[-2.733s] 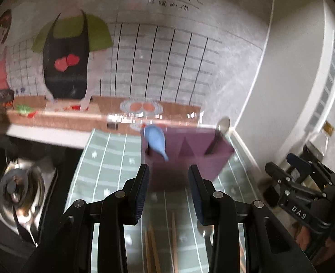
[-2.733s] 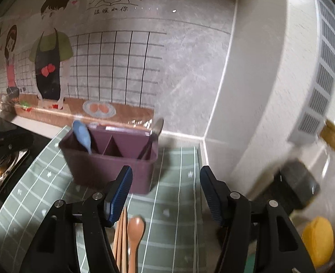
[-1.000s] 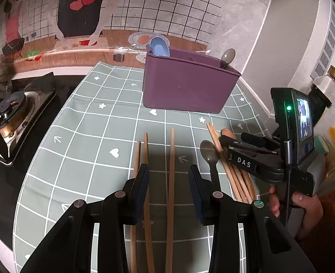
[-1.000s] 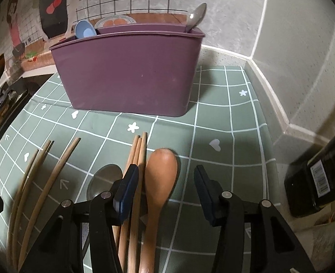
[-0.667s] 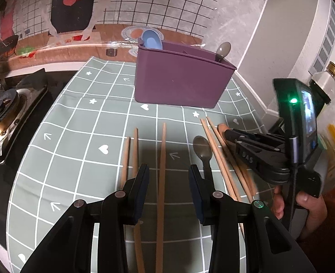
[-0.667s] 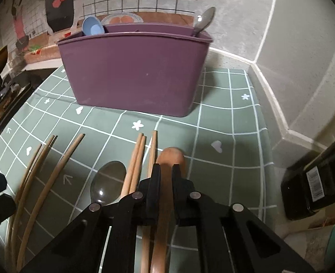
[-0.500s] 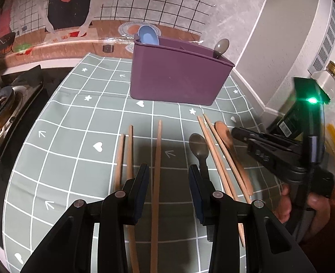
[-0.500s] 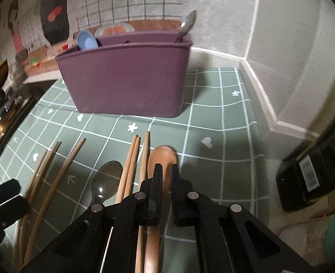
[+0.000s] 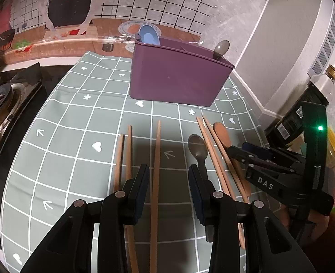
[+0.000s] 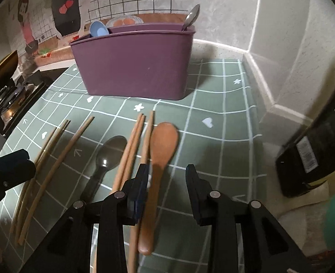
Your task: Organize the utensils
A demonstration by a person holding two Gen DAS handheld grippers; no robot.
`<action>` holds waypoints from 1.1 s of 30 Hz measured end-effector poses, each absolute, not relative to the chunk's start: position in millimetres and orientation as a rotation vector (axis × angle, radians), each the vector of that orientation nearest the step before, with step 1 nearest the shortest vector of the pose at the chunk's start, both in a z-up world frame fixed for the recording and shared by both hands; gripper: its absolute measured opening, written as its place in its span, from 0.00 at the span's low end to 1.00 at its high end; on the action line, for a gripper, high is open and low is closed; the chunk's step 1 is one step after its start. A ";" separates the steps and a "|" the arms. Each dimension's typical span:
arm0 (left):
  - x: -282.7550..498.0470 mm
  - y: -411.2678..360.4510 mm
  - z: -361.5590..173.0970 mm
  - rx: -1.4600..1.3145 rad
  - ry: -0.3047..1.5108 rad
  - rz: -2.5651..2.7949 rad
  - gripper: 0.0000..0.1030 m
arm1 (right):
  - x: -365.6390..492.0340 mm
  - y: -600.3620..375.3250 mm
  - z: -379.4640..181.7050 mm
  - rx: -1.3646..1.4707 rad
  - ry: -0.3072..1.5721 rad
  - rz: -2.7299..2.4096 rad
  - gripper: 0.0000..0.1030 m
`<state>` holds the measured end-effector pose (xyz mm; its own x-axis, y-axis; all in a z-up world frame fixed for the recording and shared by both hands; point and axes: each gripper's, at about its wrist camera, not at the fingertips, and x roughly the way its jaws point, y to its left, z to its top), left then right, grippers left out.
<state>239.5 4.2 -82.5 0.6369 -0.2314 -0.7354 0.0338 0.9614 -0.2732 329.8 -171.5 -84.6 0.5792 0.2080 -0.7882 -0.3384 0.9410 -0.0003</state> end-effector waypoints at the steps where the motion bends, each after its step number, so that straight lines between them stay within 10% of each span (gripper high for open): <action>1: 239.8 4.6 -82.9 -0.246 0.870 -0.151 0.36 | 331.2 -168.5 -85.6 -0.165 0.898 0.323 0.31; 15: 240.2 16.0 -83.9 -0.254 0.884 -0.125 0.36 | 357.3 -137.9 -90.5 -0.295 0.846 0.274 0.31; 33: 245.2 5.5 -87.7 -0.269 0.902 -0.161 0.36 | 348.6 -159.8 -76.9 -0.196 0.855 0.314 0.05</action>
